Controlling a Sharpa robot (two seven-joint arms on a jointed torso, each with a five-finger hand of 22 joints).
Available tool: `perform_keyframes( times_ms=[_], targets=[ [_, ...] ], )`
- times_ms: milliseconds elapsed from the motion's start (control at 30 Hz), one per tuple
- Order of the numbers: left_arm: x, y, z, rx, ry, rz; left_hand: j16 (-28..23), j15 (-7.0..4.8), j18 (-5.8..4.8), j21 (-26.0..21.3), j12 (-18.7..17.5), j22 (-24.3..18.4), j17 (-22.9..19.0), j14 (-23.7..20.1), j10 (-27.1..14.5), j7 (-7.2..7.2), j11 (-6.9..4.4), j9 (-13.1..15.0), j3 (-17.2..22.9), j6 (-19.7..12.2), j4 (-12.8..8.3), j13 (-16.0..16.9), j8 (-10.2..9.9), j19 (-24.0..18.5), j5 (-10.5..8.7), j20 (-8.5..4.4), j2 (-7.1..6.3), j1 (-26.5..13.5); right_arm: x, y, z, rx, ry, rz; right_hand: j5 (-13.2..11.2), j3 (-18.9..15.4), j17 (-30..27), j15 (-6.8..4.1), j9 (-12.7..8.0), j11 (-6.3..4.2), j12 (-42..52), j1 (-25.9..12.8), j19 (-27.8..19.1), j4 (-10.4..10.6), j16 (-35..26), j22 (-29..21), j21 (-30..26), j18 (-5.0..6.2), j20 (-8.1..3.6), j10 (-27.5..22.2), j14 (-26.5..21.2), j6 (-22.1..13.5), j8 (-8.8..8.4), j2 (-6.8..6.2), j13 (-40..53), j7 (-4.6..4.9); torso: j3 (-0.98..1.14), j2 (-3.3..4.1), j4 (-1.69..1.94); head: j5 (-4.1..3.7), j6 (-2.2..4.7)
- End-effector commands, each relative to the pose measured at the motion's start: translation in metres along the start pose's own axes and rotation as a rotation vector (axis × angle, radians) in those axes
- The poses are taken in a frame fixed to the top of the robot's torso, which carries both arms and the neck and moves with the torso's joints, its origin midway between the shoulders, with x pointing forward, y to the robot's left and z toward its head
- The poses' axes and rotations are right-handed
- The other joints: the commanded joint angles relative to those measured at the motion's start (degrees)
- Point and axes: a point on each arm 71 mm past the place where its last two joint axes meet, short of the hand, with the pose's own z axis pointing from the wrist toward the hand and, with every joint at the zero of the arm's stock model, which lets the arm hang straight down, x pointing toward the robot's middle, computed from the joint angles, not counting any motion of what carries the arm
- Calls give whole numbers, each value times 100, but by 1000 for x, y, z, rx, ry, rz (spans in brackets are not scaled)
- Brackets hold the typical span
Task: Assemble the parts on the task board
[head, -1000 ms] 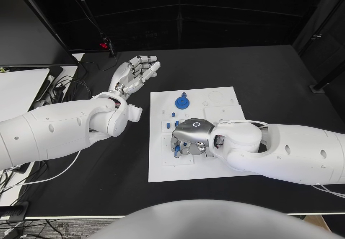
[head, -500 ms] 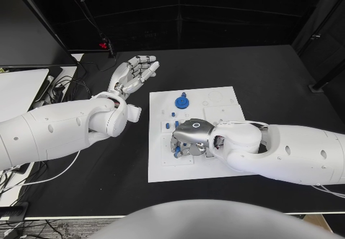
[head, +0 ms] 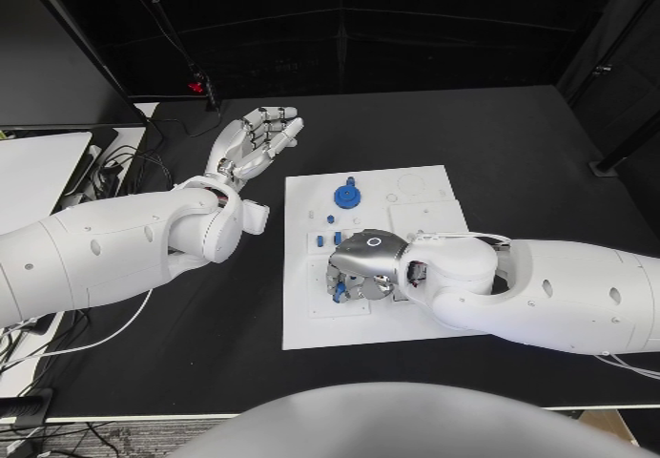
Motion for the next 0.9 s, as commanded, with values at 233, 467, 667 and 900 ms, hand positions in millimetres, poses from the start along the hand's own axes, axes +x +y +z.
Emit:
perform_keyframes(
  times_ms=[233,467,667,900],
  targets=[
    [0,-11,0,146,1,-4,25,13,17,19,34,-5,-9,-38,-25,879,0,-6,30,-25,-11,-7,33,25,23,-4,49,2,1,1,2,1,21,-15,18,19,1047,52,-22,34,-15,2,60,20,6,688,-60,8,12,-24,519,-68,-67,-63,5,44,0,-3,8,-8,-1],
    [0,-11,0,146,1,-4,35,13,17,20,46,-1,-24,-43,-34,879,0,-11,30,-31,-12,-14,42,29,25,-4,65,5,1,6,3,-21,18,-70,19,-38,998,73,-46,57,-15,-75,34,43,-11,652,-121,22,29,-99,508,-143,-125,-146,5,61,-2,-3,4,-15,-1],
    [0,-11,0,146,2,-4,35,13,17,20,46,-1,-24,-43,-34,879,0,-11,30,-31,-12,-14,42,29,25,-4,65,5,1,10,3,-34,18,-109,19,-38,1001,74,-48,57,-14,-77,34,40,-10,652,-121,22,30,-102,509,-145,-129,-148,5,60,2,-7,6,-20,-1],
    [0,-11,0,145,1,-3,35,13,17,20,46,-1,-24,-43,-34,879,0,-11,30,-31,-12,-14,42,29,25,-4,65,5,2,13,2,-42,16,-151,18,-58,971,86,-65,71,-19,-108,28,40,-21,643,-137,25,42,-175,502,-197,-172,-192,3,62,2,-5,4,-28,-1]
  ],
)
